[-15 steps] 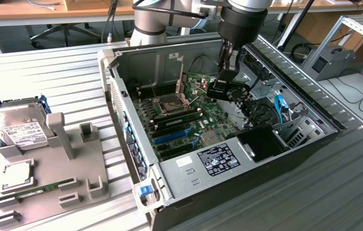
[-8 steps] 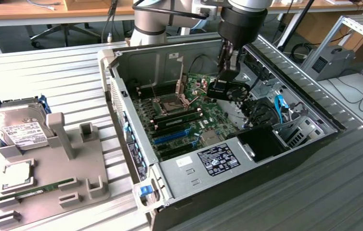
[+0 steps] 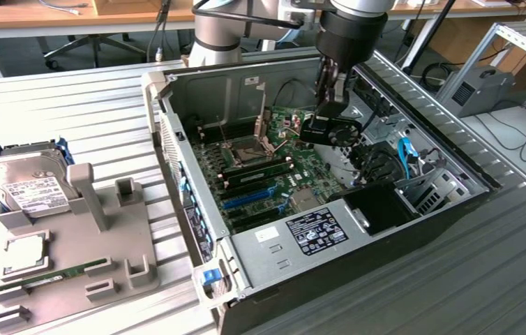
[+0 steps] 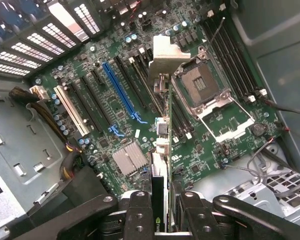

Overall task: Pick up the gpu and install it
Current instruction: 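Insert the gpu into the slot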

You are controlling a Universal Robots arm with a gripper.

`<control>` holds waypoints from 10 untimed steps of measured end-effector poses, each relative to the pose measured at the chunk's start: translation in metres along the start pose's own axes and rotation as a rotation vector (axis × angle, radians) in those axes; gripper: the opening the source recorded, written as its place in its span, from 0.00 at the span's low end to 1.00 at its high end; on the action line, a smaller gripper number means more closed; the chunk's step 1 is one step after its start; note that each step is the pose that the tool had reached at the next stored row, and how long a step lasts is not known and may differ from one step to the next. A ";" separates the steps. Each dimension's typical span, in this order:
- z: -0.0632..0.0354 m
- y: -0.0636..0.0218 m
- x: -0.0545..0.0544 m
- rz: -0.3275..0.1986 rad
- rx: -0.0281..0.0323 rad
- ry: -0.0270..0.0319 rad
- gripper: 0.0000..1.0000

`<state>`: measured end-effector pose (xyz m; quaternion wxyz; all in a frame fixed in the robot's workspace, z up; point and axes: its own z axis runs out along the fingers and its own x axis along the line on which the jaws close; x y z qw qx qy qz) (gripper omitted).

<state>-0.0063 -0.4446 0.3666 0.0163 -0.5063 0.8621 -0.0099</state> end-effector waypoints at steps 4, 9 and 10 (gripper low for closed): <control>0.0000 0.0000 0.000 -0.011 -0.0002 -0.0004 0.26; 0.0000 0.0000 0.000 -0.025 -0.0005 -0.0008 0.26; 0.0000 0.0000 0.000 -0.028 -0.0005 -0.0009 0.26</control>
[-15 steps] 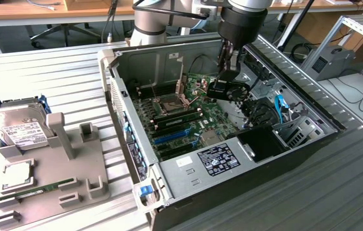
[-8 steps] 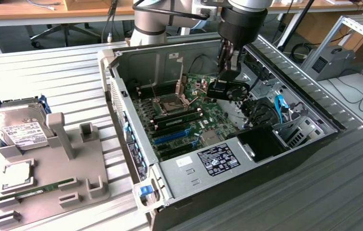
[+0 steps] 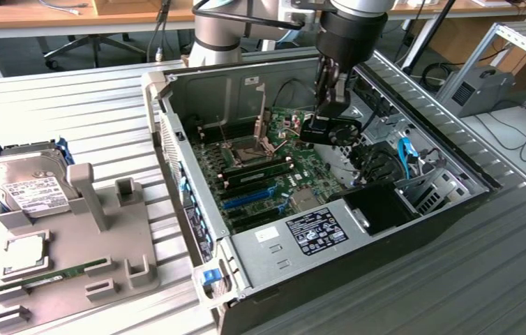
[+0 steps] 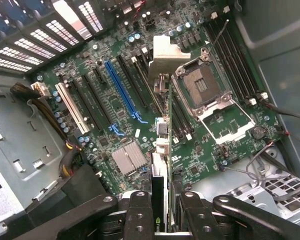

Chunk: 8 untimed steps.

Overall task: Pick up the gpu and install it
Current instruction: 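Insert the gpu into the slot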

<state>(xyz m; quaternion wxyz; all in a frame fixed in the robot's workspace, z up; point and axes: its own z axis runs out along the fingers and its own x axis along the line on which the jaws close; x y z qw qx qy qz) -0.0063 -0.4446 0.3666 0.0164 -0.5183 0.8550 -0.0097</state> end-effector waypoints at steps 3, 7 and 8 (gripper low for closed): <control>0.0000 0.0000 0.000 -0.009 -0.0001 -0.0003 0.26; 0.0000 0.0000 0.000 -0.020 -0.0003 -0.0007 0.26; 0.0000 0.0000 0.000 -0.023 -0.0004 -0.0008 0.26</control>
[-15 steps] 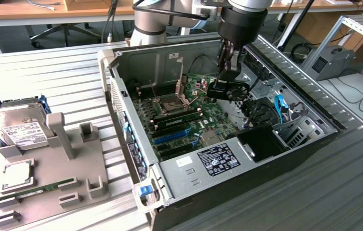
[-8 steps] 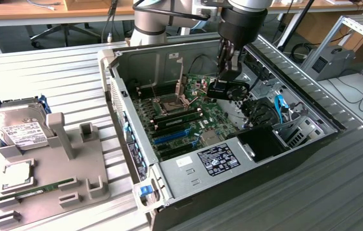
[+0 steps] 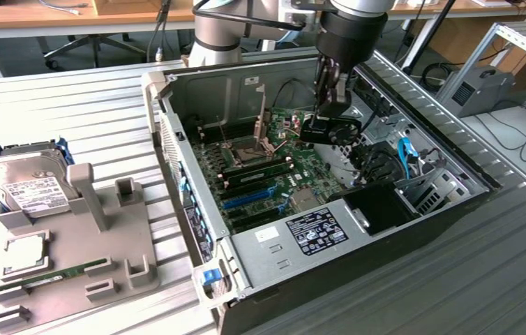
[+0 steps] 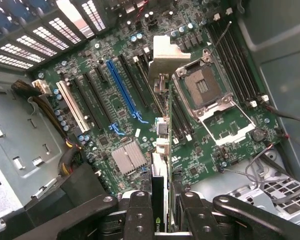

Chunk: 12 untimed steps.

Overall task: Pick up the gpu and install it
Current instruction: 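Insert the gpu into the slot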

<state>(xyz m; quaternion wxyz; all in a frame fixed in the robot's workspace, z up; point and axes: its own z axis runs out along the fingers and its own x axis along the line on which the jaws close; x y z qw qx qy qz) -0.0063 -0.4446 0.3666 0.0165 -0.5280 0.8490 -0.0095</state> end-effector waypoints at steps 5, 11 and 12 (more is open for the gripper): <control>0.0000 0.0000 0.000 -0.016 -0.0003 -0.0005 0.26; 0.0000 0.0000 0.000 -0.038 -0.0007 -0.0013 0.26; 0.0000 0.0000 0.000 -0.041 -0.0007 -0.0013 0.26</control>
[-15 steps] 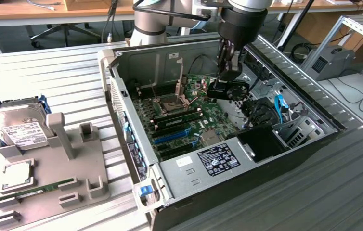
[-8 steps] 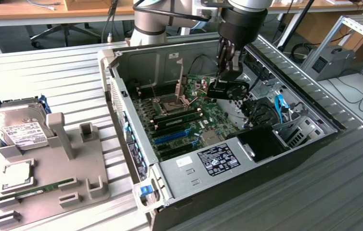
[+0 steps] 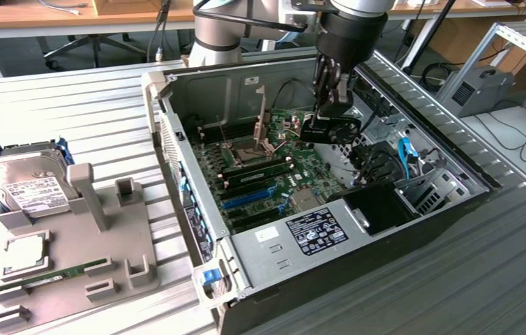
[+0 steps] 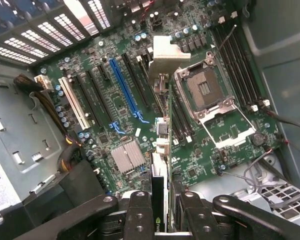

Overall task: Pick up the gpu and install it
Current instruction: 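Insert the gpu into the slot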

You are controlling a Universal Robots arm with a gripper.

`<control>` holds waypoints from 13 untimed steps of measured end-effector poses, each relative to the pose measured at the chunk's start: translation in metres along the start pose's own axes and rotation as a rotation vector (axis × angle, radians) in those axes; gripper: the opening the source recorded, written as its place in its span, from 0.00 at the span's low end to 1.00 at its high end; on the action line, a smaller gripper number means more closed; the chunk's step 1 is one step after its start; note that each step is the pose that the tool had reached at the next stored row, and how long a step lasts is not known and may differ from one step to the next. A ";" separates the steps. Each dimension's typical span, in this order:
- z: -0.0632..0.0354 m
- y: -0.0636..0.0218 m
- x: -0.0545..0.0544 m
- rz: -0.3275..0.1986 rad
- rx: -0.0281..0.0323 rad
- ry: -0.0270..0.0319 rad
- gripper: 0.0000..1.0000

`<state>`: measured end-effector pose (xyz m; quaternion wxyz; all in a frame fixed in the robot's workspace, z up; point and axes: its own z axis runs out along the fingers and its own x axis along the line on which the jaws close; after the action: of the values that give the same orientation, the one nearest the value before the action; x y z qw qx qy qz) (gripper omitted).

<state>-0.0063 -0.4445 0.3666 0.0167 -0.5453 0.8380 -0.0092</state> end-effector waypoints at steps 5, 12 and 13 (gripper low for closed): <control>0.0000 0.0000 0.000 -0.017 -0.0003 -0.0005 0.26; 0.0000 0.0000 0.000 -0.035 -0.0006 -0.0011 0.26; 0.0000 0.0000 0.000 -0.037 -0.0006 -0.0012 0.26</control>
<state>-0.0063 -0.4445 0.3666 0.0169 -0.5607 0.8278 -0.0089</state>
